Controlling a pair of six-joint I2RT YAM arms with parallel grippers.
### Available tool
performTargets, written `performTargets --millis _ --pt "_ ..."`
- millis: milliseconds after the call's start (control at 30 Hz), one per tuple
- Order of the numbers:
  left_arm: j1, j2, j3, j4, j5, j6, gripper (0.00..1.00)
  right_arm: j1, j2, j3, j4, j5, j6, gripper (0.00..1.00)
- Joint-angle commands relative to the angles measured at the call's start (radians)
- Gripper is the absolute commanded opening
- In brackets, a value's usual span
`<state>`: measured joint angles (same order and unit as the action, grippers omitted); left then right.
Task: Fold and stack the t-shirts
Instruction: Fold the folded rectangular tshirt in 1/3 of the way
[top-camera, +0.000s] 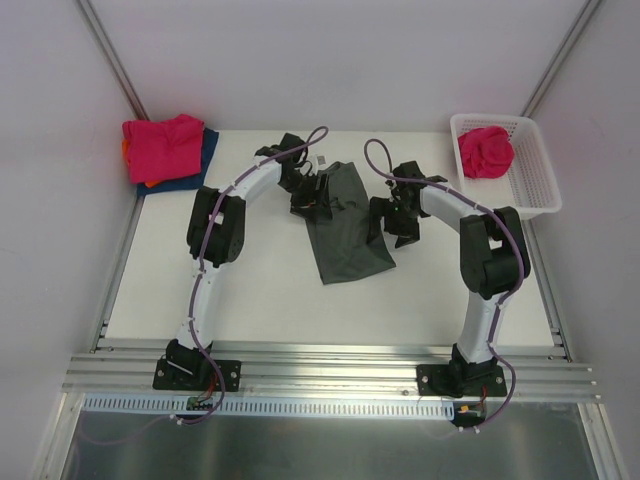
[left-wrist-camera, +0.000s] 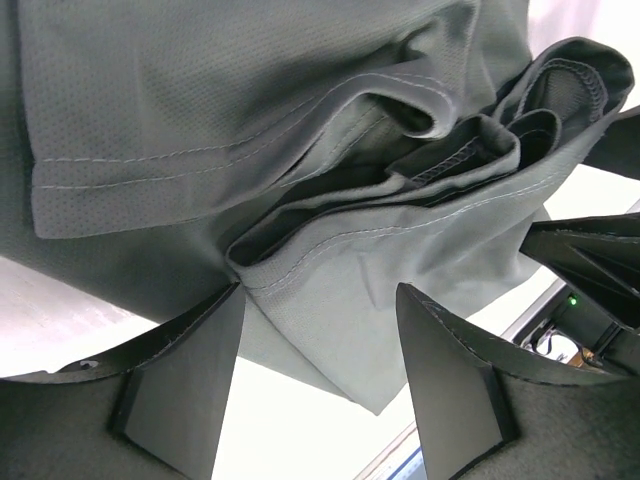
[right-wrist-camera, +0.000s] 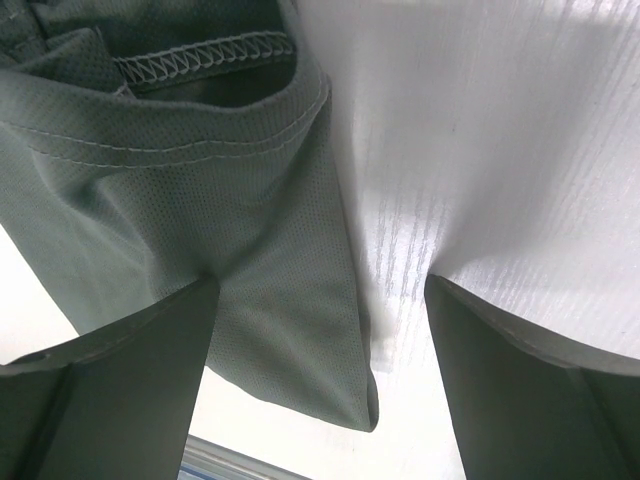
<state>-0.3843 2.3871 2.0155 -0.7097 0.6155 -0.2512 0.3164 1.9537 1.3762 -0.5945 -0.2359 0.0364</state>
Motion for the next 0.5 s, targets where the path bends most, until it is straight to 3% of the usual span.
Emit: performTargets --millis 0,267,467 --pt "0.010 -0.029 -0.006 0.003 -0.023 -0.005 0.62 0.004 -0.049 0.014 0.004 -0.019 0.007 0.89" --pt "0.018 -0.029 -0.017 0.003 -0.036 -0.008 0.61 0.006 -0.044 0.006 0.009 -0.019 0.014 0.89" --pt "0.019 0.004 0.003 0.004 -0.016 -0.010 0.51 0.013 -0.033 0.021 0.009 -0.013 0.013 0.89"
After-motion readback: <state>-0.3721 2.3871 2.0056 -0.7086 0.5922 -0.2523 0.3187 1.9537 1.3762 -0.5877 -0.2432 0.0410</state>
